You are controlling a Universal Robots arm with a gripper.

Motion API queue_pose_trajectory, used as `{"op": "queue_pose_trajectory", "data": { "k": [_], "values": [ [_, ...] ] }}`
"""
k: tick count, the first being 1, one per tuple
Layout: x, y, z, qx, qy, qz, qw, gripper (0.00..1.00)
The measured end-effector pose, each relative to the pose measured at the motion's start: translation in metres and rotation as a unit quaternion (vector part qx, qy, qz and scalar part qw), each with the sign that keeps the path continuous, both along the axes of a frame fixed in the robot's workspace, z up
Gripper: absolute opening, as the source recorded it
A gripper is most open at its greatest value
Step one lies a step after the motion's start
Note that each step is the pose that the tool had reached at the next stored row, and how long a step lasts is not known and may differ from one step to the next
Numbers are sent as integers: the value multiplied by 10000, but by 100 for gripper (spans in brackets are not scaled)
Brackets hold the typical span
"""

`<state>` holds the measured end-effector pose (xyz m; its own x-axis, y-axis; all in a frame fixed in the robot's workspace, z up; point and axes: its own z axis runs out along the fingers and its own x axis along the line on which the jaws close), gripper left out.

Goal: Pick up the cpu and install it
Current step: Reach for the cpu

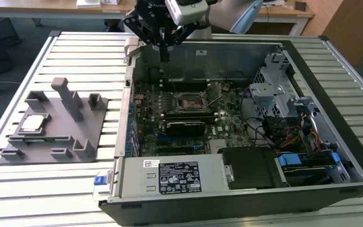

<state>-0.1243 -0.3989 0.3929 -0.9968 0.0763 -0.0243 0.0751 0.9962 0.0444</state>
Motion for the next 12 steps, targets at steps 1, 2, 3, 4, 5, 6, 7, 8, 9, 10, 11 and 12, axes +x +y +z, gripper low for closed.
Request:
{"op": "queue_pose_trajectory", "data": {
  "k": [1, 2, 3, 4, 5, 6, 7, 8, 9, 10, 11, 12],
  "values": [
    [-3, 0, -1, 0, 0, 0, 10000, 11],
    [-6, 0, -1, 0, 0, 0, 10000, 11],
    [-10, 0, -1, 0, 0, 0, 10000, 11],
    [-14, 0, -1, 0, 0, 0, 10000, 11],
    [-17, 0, -2, 0, 0, 0, 10000, 11],
    [-21, 0, -2, 0, 0, 0, 10000, 11],
    [-25, 0, -2, 0, 0, 0, 10000, 11],
    [-28, 0, -2, 0, 1, 1, 10000, 11],
    [-31, 0, -3, 0, 1, 0, 10000, 11],
    [-35, 0, -3, 0, 1, 0, 10000, 11],
    [-40, 0, -4, 0, 1, 0, 10000, 11],
    [-44, 0, -4, 0, 1, 0, 10000, 11]
  ]
}}
